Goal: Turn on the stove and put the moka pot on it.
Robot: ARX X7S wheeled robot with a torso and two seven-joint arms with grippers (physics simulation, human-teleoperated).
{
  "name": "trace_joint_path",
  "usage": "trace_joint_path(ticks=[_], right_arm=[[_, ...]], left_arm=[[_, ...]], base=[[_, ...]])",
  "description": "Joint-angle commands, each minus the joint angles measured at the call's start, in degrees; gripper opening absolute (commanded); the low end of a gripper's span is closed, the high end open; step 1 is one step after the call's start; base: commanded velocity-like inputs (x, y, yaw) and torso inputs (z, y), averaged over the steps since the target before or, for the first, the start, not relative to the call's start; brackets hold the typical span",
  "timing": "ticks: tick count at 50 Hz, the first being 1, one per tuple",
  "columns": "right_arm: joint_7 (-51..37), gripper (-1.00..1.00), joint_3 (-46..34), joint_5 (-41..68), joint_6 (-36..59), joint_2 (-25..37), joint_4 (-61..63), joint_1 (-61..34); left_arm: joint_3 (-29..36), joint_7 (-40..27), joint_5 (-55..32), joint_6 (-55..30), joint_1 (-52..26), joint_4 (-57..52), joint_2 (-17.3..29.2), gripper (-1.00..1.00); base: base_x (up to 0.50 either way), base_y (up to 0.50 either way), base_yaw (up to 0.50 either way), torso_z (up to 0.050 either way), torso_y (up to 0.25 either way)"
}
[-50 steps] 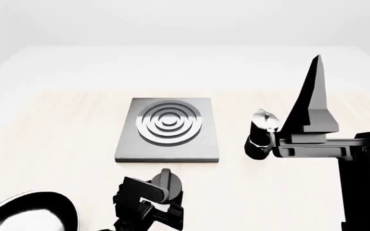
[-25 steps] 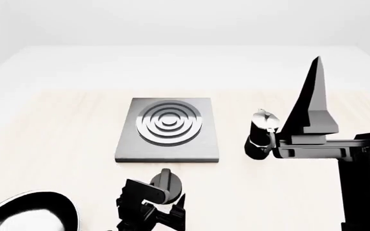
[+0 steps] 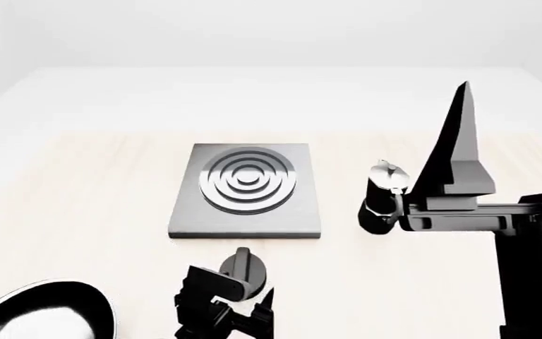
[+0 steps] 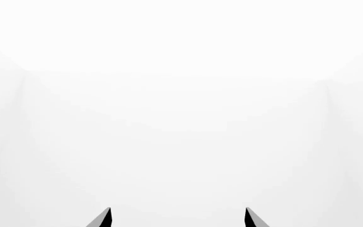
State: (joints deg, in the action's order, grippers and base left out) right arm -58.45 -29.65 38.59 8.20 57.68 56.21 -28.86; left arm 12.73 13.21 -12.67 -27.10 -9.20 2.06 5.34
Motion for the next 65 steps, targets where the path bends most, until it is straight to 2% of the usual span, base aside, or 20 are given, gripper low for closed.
trace_joint_path(ticks=[1, 28, 36, 49, 65], right_arm=[[0.0, 1.0, -0.3, -0.3, -0.7, 0.1, -0.4, 0.4], [0.1, 1.0, -1.2, -1.7, -2.0, 0.1, -1.1, 1.5], [-0.4, 1.0, -0.9, 0.3, -0.6, 0.5, -0.3, -0.4], [0.0, 1.0, -1.1, -0.3, -2.0, 0.7, -1.2, 0.7], [0.7, 1.0, -1.9, -2.7, -4.2, 0.3, -2.7, 2.9]], left_arm=[[1.0, -0.2, -0.8, 1.3, -0.5, 1.9, 0.1, 1.0], [4.8, -0.3, -2.5, 1.8, -0.5, 2.4, 0.2, 1.0], [7.2, -1.0, -2.6, -0.9, -0.1, -2.9, 0.7, 1.0], [8.7, -2.6, -2.8, -5.8, -4.6, -6.7, 1.0, 1.0], [7.5, -4.8, -3.5, -5.6, -7.2, -10.8, 1.8, 1.0]], base=[[0.0, 0.0, 0.0, 0.0, 0.0], [0.0, 0.0, 0.0, 0.0, 0.0], [0.0, 0.0, 0.0, 0.0, 0.0], [0.0, 0.0, 0.0, 0.0, 0.0], [0.0, 0.0, 0.0, 0.0, 0.0]])
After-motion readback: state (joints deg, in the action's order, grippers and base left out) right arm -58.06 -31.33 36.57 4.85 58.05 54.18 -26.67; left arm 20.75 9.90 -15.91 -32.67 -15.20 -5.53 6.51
